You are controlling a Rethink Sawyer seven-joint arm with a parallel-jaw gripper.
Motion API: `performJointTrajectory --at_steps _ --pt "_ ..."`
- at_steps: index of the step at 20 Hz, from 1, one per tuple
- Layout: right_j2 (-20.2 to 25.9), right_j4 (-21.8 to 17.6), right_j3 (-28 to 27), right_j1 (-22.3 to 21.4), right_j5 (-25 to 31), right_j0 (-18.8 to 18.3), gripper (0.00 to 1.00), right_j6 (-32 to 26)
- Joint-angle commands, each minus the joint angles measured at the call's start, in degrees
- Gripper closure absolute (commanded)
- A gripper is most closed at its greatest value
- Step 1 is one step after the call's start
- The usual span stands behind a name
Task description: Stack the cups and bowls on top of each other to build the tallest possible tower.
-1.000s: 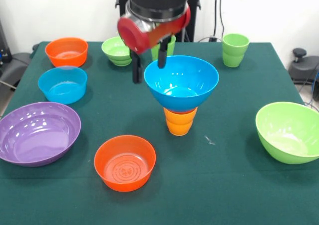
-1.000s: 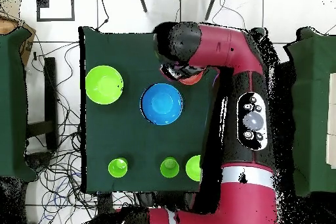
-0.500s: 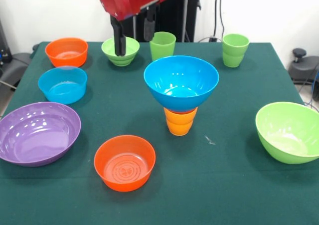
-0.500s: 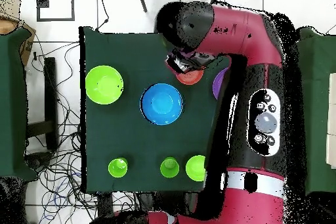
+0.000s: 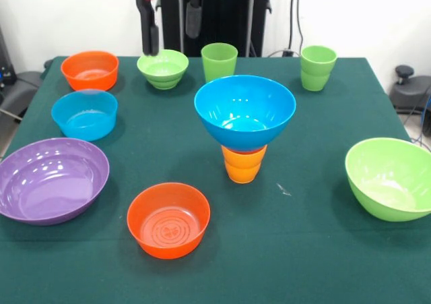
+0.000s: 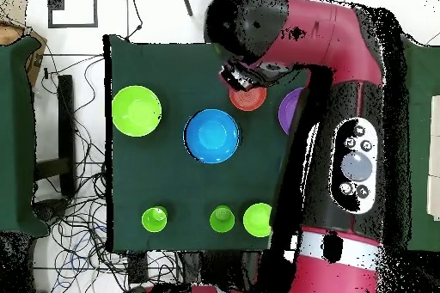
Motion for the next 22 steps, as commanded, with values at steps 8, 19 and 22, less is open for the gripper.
performJointTrajectory --at_steps 8,19,22 --pt "-0.46 -2.68 20.14 -14.87 6.59 -3.07 0.0 -7.73" --pt "1.12 -5.02 23.03 -16.79 6.9 -3.85 0.0 -6.43" --pt "1.37 -5.63 23.28 -16.24 6.67 -3.75 0.0 -6.32"
